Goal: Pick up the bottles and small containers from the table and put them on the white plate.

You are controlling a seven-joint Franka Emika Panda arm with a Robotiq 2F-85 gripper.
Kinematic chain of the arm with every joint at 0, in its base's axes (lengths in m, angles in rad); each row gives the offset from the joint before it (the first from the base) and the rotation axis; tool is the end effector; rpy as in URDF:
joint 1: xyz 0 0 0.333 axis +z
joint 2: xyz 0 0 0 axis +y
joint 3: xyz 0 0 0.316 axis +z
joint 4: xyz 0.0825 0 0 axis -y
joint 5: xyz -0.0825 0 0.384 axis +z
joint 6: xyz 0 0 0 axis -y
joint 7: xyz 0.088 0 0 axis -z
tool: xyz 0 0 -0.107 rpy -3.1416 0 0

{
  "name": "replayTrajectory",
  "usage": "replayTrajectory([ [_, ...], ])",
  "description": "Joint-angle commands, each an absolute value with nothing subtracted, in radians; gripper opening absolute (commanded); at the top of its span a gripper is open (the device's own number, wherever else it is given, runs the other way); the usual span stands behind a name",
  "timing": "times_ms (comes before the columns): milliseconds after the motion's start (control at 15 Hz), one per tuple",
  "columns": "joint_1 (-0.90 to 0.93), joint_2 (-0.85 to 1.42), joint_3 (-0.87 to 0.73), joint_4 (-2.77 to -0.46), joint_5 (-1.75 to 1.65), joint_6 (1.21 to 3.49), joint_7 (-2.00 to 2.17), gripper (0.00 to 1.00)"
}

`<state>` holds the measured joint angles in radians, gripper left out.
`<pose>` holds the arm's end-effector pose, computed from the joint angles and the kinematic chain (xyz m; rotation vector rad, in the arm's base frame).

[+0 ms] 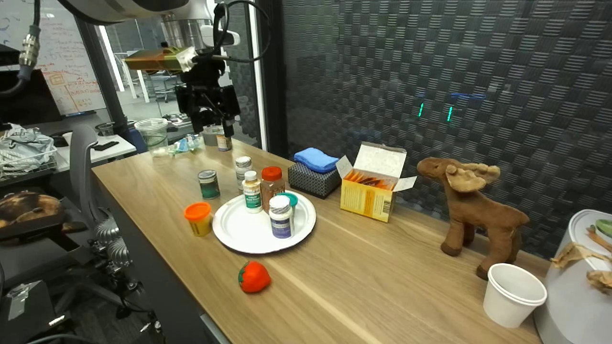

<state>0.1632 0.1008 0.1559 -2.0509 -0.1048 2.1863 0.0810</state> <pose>0.5446 0.1744 0.3942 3.0446 0.4540 0.0764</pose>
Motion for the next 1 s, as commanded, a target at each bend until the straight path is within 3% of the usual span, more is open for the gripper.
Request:
replayTrajectory([
  [0,0.185,0.183,0.163,-1.961,-0.125,2.209,0.093,1.0],
  [933,0.189,0.449,0.134,-1.705,-0.145,2.124,0.049,1.0],
])
